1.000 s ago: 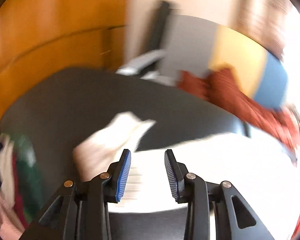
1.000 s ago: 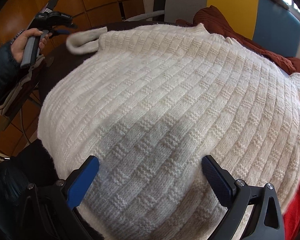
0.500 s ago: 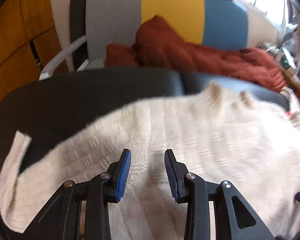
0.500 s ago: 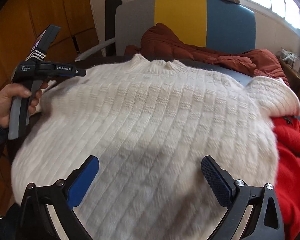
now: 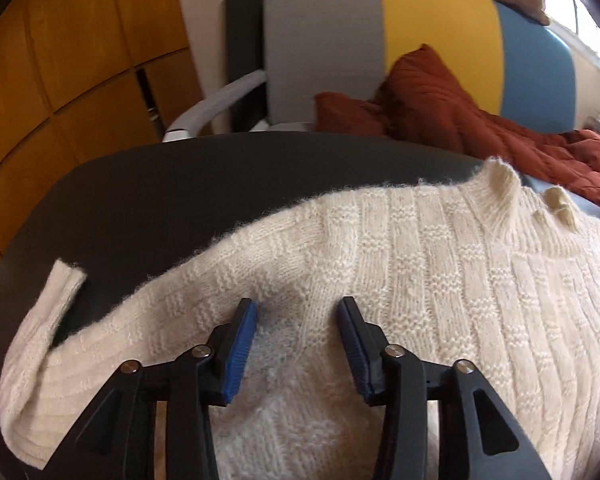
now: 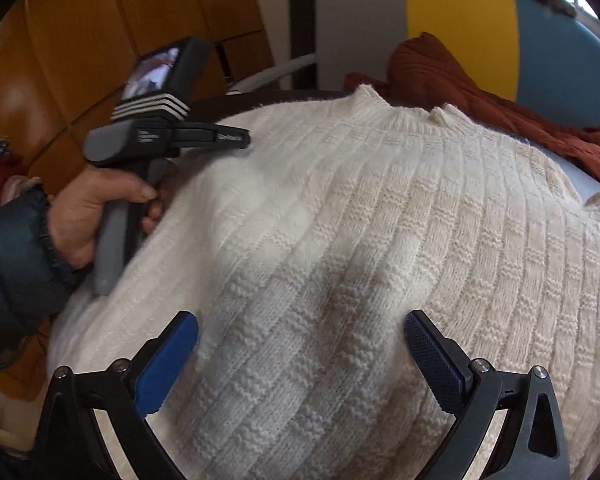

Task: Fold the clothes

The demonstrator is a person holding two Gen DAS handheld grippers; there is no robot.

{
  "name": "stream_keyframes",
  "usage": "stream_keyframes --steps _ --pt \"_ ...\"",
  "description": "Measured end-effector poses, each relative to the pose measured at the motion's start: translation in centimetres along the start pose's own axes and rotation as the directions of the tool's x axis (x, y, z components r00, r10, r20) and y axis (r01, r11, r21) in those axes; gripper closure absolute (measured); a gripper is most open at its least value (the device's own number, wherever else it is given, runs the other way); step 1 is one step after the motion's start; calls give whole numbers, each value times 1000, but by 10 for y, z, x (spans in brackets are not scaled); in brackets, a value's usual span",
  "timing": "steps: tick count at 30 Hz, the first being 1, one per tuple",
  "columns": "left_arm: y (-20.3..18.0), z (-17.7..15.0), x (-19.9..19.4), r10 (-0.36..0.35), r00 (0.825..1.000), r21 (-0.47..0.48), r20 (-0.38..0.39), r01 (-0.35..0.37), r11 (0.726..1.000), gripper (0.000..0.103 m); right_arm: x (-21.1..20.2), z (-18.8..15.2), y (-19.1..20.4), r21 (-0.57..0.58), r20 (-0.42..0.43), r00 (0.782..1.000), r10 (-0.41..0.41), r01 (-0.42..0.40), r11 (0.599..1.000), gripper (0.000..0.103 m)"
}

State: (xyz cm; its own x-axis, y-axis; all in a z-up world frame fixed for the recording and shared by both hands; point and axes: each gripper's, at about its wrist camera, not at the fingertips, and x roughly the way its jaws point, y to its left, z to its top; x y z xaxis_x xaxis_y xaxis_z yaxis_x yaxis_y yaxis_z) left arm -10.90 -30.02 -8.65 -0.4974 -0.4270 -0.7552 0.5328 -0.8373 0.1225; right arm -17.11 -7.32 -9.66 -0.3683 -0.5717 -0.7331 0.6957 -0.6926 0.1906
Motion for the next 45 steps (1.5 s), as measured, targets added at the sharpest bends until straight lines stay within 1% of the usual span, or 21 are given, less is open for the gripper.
stream_keyframes --steps 2,3,6,8,10,11,13,14,16,17,21,25,30,33,36,39,40,41,42,44,45 --pt "8 1 6 -25 1000 -17 -4 25 1000 47 -2 5 6 4 32 999 23 -23 1000 0" --pt "10 1 8 -40 999 -25 -7 40 999 47 -11 5 1 21 65 998 -2 1 1000 0" --pt "8 1 11 -28 1000 -11 -1 28 1000 47 -48 3 -40 93 140 976 -164 152 984 0" --pt "8 1 12 -23 1000 -7 0 23 1000 47 -72 -6 -83 141 126 936 -328 310 940 0" --pt "8 0 9 -28 1000 -10 1 28 1000 47 -91 -20 -129 192 63 883 -466 447 874 0" --pt "9 1 9 -30 1000 -12 1 30 999 47 -97 -29 -153 214 18 851 -525 509 833 0" --pt "9 2 11 -31 1000 -11 1 31 999 47 -100 -50 -194 229 -73 809 -583 583 780 0" --pt "9 2 11 -28 1000 -6 2 28 1000 47 -97 -61 -211 227 -115 803 -585 595 771 0" --pt "7 2 11 -21 1000 12 3 21 1000 47 -97 -71 -232 275 -130 837 -532 546 791 0" --pt "6 1 10 -13 1000 29 7 13 1000 47 -97 -73 -241 302 -131 848 -514 528 794 0" --pt "9 0 11 -3 1000 51 10 3 999 46 -107 -83 -273 359 -148 829 -539 553 752 1" --pt "20 -4 10 1 1000 37 5 -1 999 45 -125 -95 -302 400 -166 800 -576 589 703 1" --pt "35 -9 9 6 1000 8 -1 -6 1000 43 -148 -111 -338 466 -202 754 -625 635 616 1" --pt "37 -11 9 11 1000 15 -2 -11 1000 42 -162 -120 -364 518 -239 711 -661 670 533 1" --pt "35 -12 9 26 1000 31 2 -26 999 41 -181 -131 -392 581 -283 670 -686 689 433 0" --pt "32 -11 9 35 999 48 5 -35 998 41 -194 -131 -400 582 -327 628 -706 722 373 0" --pt "33 -11 9 31 999 46 5 -32 998 41 -195 -126 -399 561 -328 614 -718 738 374 0" --pt "34 -11 9 25 1000 41 4 -25 999 41 -195 -117 -399 525 -313 598 -738 756 391 0" --pt "36 -11 10 16 1000 32 2 -16 999 41 -194 -108 -395 488 -286 592 -753 767 418 0" --pt "39 -10 11 0 1000 16 -2 0 1000 39 -186 -84 -373 406 -192 621 -760 755 515 0" --pt "40 -10 12 -7 1000 10 -3 7 1000 39 -180 -72 -361 360 -147 644 -751 742 566 0"
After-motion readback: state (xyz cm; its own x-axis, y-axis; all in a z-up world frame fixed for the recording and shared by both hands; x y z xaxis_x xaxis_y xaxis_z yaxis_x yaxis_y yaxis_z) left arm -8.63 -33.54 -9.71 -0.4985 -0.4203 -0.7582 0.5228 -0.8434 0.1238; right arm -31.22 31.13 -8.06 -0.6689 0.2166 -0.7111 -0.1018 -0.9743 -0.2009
